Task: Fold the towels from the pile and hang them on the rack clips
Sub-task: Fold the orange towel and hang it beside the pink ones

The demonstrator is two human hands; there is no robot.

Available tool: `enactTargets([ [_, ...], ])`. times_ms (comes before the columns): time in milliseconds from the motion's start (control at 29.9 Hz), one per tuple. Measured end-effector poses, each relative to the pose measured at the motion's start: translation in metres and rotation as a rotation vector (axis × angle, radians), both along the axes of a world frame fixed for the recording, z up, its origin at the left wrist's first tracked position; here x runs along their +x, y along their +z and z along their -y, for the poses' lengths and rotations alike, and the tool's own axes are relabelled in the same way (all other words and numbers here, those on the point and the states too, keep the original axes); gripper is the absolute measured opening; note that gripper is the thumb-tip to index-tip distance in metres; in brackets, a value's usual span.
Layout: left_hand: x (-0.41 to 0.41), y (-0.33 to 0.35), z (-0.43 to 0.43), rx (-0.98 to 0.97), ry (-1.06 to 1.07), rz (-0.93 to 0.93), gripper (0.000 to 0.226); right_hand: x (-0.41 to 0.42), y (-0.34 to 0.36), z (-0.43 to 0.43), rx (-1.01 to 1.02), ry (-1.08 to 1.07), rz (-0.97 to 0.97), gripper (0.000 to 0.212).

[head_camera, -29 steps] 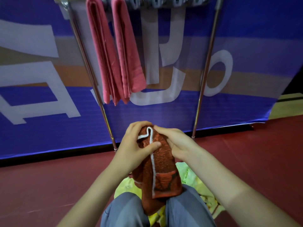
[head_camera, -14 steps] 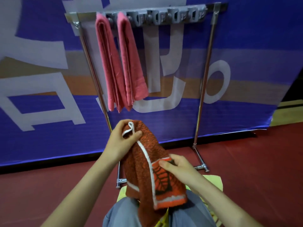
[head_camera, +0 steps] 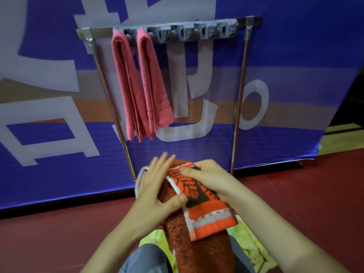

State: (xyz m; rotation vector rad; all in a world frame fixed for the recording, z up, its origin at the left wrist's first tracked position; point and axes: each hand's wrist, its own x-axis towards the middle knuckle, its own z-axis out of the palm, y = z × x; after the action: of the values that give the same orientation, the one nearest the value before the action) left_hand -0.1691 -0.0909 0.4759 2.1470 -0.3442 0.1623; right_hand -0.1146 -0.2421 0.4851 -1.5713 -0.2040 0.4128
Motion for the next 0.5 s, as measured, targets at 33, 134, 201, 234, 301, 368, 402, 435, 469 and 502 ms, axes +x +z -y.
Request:
enactTargets([
  [33,-0.002,0.003,0.003,-0.047,-0.059,-0.039,0.088,-0.001,0.001,-0.001,-0.007,-0.006,-0.002,0.016],
  [134,-0.003,0.002,0.009,-0.081,-0.115,-0.05,0.08,-0.006,0.005,-0.004,0.04,-0.012,-0.053,0.019],
  [201,0.002,-0.003,0.008,-0.086,-0.068,-0.009,0.07,-0.009,0.005,-0.002,0.133,0.011,-0.132,0.019],
  [234,0.003,-0.004,0.006,-0.094,-0.054,0.0,0.065,-0.011,0.003,0.0,0.175,0.021,-0.177,0.021],
  [301,0.005,-0.008,0.003,-0.091,-0.035,-0.012,0.055,-0.016,-0.002,0.007,0.21,0.062,-0.256,0.03],
  [368,0.006,-0.013,0.002,-0.097,-0.013,-0.042,0.049,-0.023,-0.011,0.013,0.239,0.119,-0.269,0.036],
  [402,0.007,-0.015,0.001,-0.113,0.007,-0.047,0.046,-0.027,-0.015,0.017,0.264,0.133,-0.249,0.034],
  [435,0.009,-0.019,0.0,-0.133,0.037,-0.045,0.042,-0.032,-0.02,0.02,0.275,0.136,-0.215,0.031],
  [469,0.011,-0.021,-0.001,-0.155,0.08,-0.038,0.037,-0.036,-0.025,0.024,0.24,0.132,-0.156,0.033],
  [502,0.013,-0.022,-0.004,-0.187,0.113,-0.033,0.033,-0.041,-0.03,0.027,0.169,0.135,-0.083,0.039],
])
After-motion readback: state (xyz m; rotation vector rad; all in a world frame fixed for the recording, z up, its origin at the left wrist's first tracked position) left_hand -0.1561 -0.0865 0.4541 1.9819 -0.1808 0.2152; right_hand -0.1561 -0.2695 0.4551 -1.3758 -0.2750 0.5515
